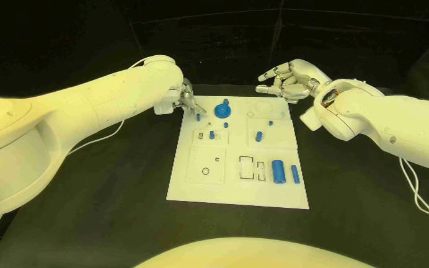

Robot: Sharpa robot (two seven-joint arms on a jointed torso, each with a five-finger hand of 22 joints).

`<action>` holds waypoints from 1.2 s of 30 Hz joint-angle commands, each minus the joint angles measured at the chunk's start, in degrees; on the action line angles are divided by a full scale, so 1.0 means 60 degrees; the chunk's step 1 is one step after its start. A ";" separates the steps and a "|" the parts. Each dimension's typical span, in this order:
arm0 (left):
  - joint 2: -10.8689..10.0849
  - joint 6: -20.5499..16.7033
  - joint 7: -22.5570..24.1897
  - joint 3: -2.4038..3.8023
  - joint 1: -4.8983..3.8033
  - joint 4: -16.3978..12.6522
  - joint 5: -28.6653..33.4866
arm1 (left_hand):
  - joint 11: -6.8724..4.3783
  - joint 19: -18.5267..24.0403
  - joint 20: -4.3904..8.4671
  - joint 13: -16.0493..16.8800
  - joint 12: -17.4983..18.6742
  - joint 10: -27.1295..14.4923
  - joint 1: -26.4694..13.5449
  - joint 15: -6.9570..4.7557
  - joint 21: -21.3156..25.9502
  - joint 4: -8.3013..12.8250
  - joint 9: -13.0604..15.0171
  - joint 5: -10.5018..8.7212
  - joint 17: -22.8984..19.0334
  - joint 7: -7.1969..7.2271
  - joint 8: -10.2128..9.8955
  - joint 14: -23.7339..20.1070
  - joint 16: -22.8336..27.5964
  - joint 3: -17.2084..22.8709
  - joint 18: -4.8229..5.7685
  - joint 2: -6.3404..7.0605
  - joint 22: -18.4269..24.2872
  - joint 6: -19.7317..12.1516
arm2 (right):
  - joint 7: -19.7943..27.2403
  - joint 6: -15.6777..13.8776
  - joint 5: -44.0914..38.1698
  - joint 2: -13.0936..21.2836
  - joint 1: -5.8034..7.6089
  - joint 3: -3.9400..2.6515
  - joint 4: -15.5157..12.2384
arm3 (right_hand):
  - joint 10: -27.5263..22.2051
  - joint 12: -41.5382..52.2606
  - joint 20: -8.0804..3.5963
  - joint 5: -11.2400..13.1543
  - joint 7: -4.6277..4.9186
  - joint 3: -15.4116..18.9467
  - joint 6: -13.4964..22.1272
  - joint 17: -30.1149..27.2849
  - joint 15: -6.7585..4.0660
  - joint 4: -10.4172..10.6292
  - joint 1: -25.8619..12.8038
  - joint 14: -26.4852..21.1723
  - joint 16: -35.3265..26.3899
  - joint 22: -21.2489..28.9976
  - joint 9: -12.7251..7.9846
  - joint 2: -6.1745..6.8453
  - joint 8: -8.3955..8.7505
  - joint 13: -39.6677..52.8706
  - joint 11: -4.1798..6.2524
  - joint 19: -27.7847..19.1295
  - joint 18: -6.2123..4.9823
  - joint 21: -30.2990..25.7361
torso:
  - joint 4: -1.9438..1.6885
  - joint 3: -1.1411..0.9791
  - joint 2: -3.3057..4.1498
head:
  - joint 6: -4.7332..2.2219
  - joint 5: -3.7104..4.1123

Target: Assemble the parts on the task board

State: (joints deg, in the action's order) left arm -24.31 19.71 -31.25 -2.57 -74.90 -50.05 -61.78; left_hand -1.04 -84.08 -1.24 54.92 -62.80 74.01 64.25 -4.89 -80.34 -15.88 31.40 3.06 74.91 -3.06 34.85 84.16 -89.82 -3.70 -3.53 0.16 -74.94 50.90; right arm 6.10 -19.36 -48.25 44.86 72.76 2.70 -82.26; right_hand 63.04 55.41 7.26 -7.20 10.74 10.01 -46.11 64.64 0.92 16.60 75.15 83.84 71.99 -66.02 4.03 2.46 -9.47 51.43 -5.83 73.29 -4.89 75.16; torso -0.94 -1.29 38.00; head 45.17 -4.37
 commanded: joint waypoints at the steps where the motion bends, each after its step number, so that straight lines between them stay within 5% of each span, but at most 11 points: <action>1: 0.0040 0.0250 0.0099 0.0003 0.0016 0.0061 -0.0066 | -0.0020 -0.0222 -0.0021 0.0006 -0.0054 0.0053 0.0117 0.0021 -0.0046 0.0023 -0.0021 -0.0053 0.2515 0.0003 -0.0034 0.0974 -0.0029 -0.0049 0.0090 -0.0034 -0.0162 0.0062 | 0.0078 0.0009 0.0008 -0.0021 0.0017 -0.0006 -0.0004 | -0.0075 0.0031 0.0004 -0.0063 -0.0006 -0.0059 0.0097 0.0006 0.0017 0.0003 -0.0026 0.0010 -0.0054 0.0019 0.0001 -0.0025 -0.0048 -0.0017 0.0028 -0.0043 -0.0115 -0.0036 | -0.0008 -0.0002 -0.0005 | 0.0010 -0.0005; 18: 0.0129 0.0187 0.0164 0.0002 0.0060 0.0168 -0.0033 | -0.0015 -0.0216 -0.0020 0.0008 -0.0063 0.0053 0.0599 0.0023 -0.0049 0.0237 -0.0137 -0.0050 0.2515 -0.0003 -0.0099 0.0974 -0.0029 -0.0034 0.0091 -0.0363 -0.0181 0.0130 | 0.0083 0.0020 0.0008 -0.0062 0.0017 -0.0006 0.0025 | -0.0077 0.0047 0.0002 -0.0133 -0.0007 -0.0066 0.0108 0.0003 0.0016 -0.0006 -0.0013 0.0013 -0.0060 0.0023 0.0001 -0.0076 -0.0070 -0.0025 0.0029 -0.0039 -0.0115 -0.0042 | -0.0013 -0.0007 -0.0003 | 0.0035 -0.0003; 27: 0.0176 0.0025 0.0254 0.0003 0.0060 0.0212 -0.0030 | -0.0039 -0.0201 -0.0012 -0.0026 -0.0028 0.0021 0.1467 0.0006 -0.0027 0.0797 -0.0240 -0.0044 0.2515 0.0013 -0.0178 0.0974 -0.0029 0.0440 0.0084 -0.0840 -0.0165 0.0111 | 0.0086 0.0028 0.0008 -0.0076 0.0017 -0.0006 0.0032 | -0.0074 0.0058 0.0002 -0.0158 -0.0008 -0.0068 0.0112 0.0005 0.0015 -0.0008 -0.0008 0.0015 -0.0060 0.0022 0.0001 -0.0096 -0.0078 -0.0023 0.0031 -0.0036 -0.0115 -0.0043 | -0.0004 -0.0006 0.0000 | 0.0039 -0.0002; 36: 0.0240 0.0270 0.0367 0.0003 0.0060 0.0249 0.0022 | -0.0059 -0.0187 0.0003 -0.0077 0.0034 -0.0026 0.2012 -0.0007 -0.0004 0.1274 -0.0348 -0.0045 0.2515 0.0033 -0.0274 0.0974 -0.0029 0.0837 0.0079 -0.0989 -0.0149 0.0089 | 0.0079 0.0047 0.0008 -0.0082 0.0017 -0.0006 0.0033 | -0.0074 0.0058 0.0002 -0.0158 -0.0008 -0.0068 0.0112 0.0005 0.0015 -0.0008 -0.0008 0.0015 -0.0060 0.0022 0.0001 -0.0096 -0.0078 -0.0023 0.0031 -0.0036 -0.0115 -0.0043 | -0.0011 -0.0004 -0.0006 | 0.0073 0.0009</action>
State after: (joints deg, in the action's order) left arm -22.94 20.29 -30.05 -2.56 -74.47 -48.62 -61.75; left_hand -1.04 -84.08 -1.24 54.50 -62.85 74.00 75.87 -4.89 -80.34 -8.43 29.33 3.09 74.91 -3.06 33.55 84.16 -89.82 1.37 -3.53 -5.83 -74.92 51.29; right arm 6.13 -19.34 -48.24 44.41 72.76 2.70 -82.00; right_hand 62.84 55.41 7.26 -7.99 10.75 10.01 -45.72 64.64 0.92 16.60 75.15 83.84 71.99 -65.96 4.03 2.47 -9.76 51.33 -5.62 73.30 -4.89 75.16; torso -1.00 -1.32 37.96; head 45.57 -4.31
